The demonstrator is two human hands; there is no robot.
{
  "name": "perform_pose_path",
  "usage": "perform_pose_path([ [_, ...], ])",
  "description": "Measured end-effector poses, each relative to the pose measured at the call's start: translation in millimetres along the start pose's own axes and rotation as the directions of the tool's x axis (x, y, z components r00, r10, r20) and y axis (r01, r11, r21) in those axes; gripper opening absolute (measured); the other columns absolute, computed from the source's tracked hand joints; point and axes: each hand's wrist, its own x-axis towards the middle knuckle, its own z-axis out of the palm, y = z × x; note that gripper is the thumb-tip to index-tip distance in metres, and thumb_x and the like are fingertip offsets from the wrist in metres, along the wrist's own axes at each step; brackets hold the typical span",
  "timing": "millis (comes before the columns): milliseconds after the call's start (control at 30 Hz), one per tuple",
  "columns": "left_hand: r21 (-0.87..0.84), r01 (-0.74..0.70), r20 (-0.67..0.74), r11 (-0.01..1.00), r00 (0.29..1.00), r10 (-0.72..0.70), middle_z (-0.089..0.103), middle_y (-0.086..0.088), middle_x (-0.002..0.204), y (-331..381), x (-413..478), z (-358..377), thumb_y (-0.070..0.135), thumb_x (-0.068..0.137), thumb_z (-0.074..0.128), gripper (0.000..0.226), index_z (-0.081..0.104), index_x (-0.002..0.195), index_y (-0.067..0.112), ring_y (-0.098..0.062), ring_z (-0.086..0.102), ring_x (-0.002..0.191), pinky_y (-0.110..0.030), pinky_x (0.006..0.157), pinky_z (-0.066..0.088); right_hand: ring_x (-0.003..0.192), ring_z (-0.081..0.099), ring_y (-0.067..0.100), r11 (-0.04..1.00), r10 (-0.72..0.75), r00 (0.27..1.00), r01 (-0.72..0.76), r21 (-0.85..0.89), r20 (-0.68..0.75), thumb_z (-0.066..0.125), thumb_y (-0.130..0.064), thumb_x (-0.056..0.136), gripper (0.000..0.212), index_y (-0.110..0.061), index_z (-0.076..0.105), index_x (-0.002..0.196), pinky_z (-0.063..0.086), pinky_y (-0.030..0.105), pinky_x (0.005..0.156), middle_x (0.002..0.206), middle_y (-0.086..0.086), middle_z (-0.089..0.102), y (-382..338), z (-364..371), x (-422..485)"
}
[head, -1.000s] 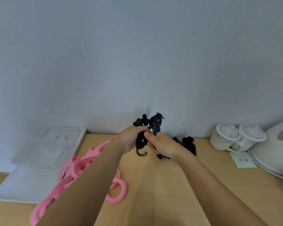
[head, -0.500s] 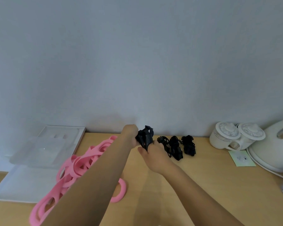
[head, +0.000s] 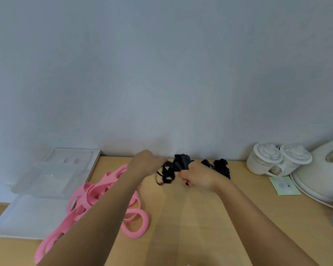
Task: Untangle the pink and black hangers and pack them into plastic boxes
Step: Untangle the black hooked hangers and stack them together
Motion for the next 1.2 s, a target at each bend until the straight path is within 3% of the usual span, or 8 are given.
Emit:
perform_pose_path([
  [67, 0.151, -0.251, 0.057, 0.956, 0.968, 0.246, 0.057, -0.004, 0.115, 6.7, -6.3, -1.8, 0.03, 0.078, 0.064, 0.037, 0.055, 0.111, 0.015, -0.024, 0.048, 0.114, -0.031, 0.087, 0.043, 0.052, 0.041, 0.014, 0.992, 0.021, 0.995, -0.009, -0.129, 0.094, 0.053, -0.021, 0.084, 0.028, -0.014, 0.05, 0.058, 0.032, 0.026, 0.055, 0.054, 0.0, 0.046, -5.9, -9.6, -1.7],
  [133, 0.149, -0.469, 0.225, 0.87, 0.873, 0.432, 0.033, 0.0, 0.147, 19.3, -15.4, 2.8, 0.019, 0.073, 0.071, 0.083, 0.027, 0.144, 0.022, -0.02, 0.02, 0.139, -0.035, 0.11, 0.028, 0.052, 0.042, 0.013, 0.978, 0.028, 0.984, 0.01, -0.209, 0.177, 0.052, -0.019, 0.085, 0.026, -0.014, 0.051, 0.06, 0.033, 0.023, 0.054, 0.055, -0.001, 0.048, -15.3, -15.5, -4.0],
  [233, 0.123, -0.593, 0.206, 0.796, 0.799, 0.564, 0.046, 0.003, 0.139, 26.9, -19.4, 15.0, 0.017, 0.07, 0.075, 0.09, 0.026, 0.146, 0.022, -0.015, 0.035, 0.132, -0.027, 0.105, 0.032, 0.056, 0.044, 0.015, 0.97, -0.005, 0.974, 0.06, -0.237, 0.225, 0.054, -0.018, 0.083, 0.024, -0.015, 0.052, 0.06, 0.037, 0.025, 0.059, 0.059, 0.002, 0.05, -24.9, -24.1, -5.8],
  [400, -0.221, -0.488, 0.077, 0.844, 0.854, 0.514, 0.06, 0.015, 0.086, 19.5, -14.7, 19.3, 0.016, 0.076, 0.075, 0.031, 0.054, 0.095, 0.029, -0.005, 0.057, 0.077, -0.006, 0.06, 0.04, 0.066, 0.049, 0.014, 0.996, -0.09, 0.972, 0.082, 0.042, 0.215, 0.057, -0.032, 0.089, 0.035, -0.016, 0.053, 0.058, 0.045, 0.022, 0.076, 0.065, 0.002, 0.051, -17.8, -49.4, -15.8],
  [567, -0.362, -0.409, 0.148, 0.838, 0.862, 0.485, 0.055, 0.008, 0.071, 22.3, -17.4, 17.4, 0.015, 0.075, 0.077, 0.023, 0.057, 0.084, 0.021, -0.006, 0.05, 0.059, -0.02, 0.059, 0.041, 0.067, 0.057, 0.015, 0.957, -0.185, 0.969, 0.141, 0.253, 0.161, 0.052, -0.031, 0.093, 0.045, -0.011, 0.05, 0.053, 0.052, 0.029, 0.087, 0.06, 0.003, 0.054, -8.7, -52.3, -17.2],
  [867, -0.34, -0.451, 0.236, 0.825, 0.808, 0.54, 0.069, 0.017, 0.101, 23.0, -22.7, 15.0, 0.03, 0.08, 0.074, 0.036, 0.059, 0.112, 0.027, 0.002, 0.062, 0.099, -0.022, 0.092, 0.047, 0.045, 0.049, 0.018, 0.953, -0.144, 0.99, 0.137, 0.269, 0.006, 0.034, -0.053, 0.094, 0.07, -0.008, 0.039, 0.042, 0.044, 0.025, 0.068, 0.043, 0.01, 0.043, -7.0, -36.0, -18.0],
  [1000, -0.273, -0.444, 0.226, 0.853, 0.833, 0.505, 0.048, 0.013, 0.057, 26.1, -19.2, 13.4, 0.025, 0.08, 0.073, 0.024, 0.051, 0.071, 0.019, -0.003, 0.046, 0.051, -0.024, 0.056, 0.037, 0.042, 0.043, 0.019, 0.841, -0.111, 0.991, 0.057, 0.539, 0.069, 0.033, -0.059, 0.092, 0.068, -0.011, 0.042, 0.044, 0.052, 0.035, 0.072, 0.042, 0.007, 0.04, -5.1, -34.9, -19.6],
  [1200, -0.691, -0.073, 0.15, 0.719, 0.959, 0.242, 0.057, 0.001, 0.07, 26.5, -19.4, 11.0, 0.036, 0.086, 0.063, 0.021, 0.057, 0.083, 0.016, -0.01, 0.047, 0.049, -0.024, 0.053, 0.042, 0.07, 0.063, 0.018, 0.667, -0.02, 0.965, 0.209, 0.715, -0.263, 0.036, -0.053, 0.094, 0.043, -0.015, 0.055, 0.096, 0.053, 0.04, 0.083, 0.097, 0.008, 0.063, -6.4, -33.0, -13.9],
])
